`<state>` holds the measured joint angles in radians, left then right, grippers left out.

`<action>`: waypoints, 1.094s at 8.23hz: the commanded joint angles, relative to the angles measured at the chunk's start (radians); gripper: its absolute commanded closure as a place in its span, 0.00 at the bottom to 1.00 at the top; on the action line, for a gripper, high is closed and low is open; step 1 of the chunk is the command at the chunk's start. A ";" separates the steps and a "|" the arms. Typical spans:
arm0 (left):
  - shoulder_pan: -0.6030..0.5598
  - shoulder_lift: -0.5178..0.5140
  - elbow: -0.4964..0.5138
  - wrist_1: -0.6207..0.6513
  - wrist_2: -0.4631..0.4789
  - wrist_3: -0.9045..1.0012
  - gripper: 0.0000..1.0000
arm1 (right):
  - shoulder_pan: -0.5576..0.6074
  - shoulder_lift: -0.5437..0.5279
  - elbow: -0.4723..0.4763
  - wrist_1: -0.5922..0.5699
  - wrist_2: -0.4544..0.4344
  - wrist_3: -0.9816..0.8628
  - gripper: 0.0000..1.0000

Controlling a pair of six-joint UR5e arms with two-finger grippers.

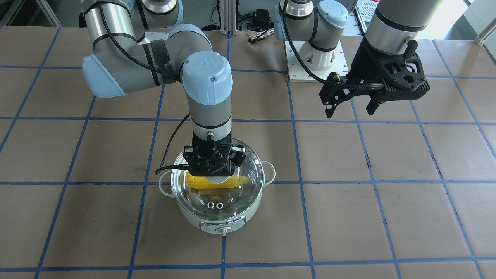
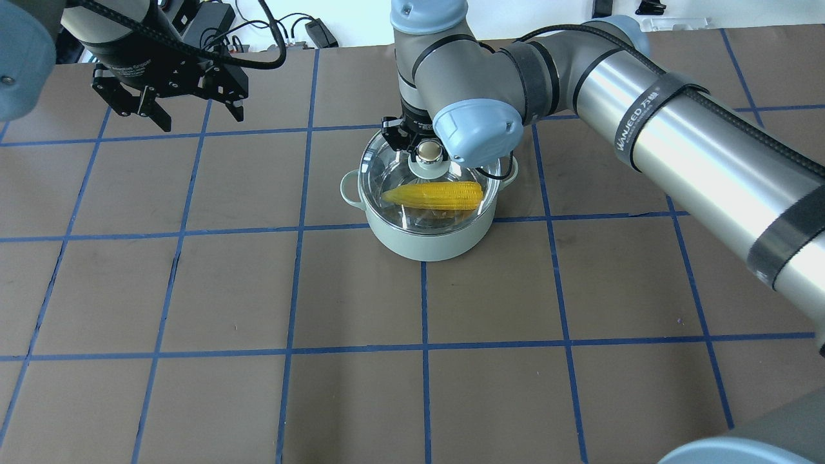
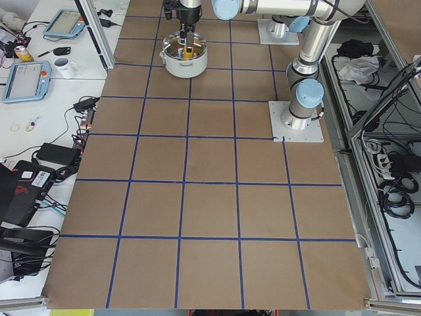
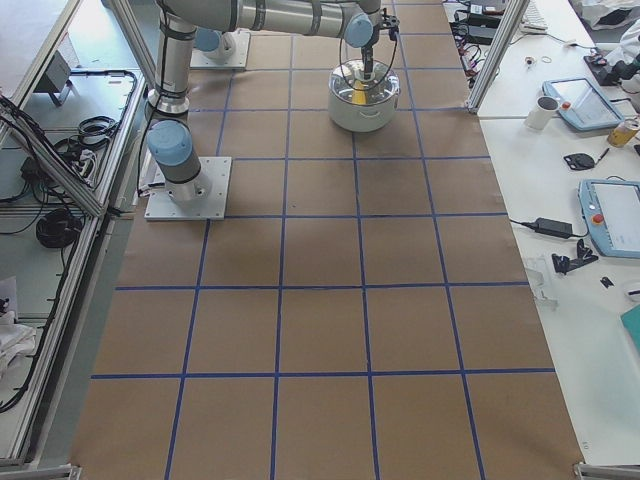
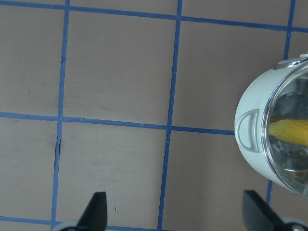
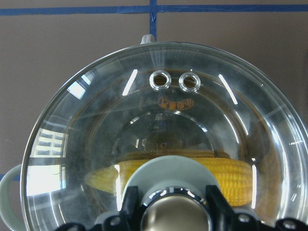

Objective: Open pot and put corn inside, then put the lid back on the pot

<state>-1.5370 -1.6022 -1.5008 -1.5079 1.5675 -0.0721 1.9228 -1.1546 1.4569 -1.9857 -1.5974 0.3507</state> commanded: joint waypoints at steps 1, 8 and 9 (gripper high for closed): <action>0.000 0.001 -0.001 0.000 -0.003 0.000 0.00 | 0.001 0.004 0.000 0.001 0.000 0.002 0.77; 0.000 -0.002 -0.001 0.000 -0.006 0.000 0.00 | -0.001 -0.005 -0.001 -0.010 0.004 0.004 0.00; 0.000 -0.004 -0.001 0.001 -0.004 0.000 0.00 | -0.002 -0.032 -0.001 -0.010 -0.003 0.001 0.00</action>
<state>-1.5370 -1.6047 -1.5018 -1.5073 1.5617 -0.0721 1.9231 -1.1579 1.4562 -1.9920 -1.5962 0.3507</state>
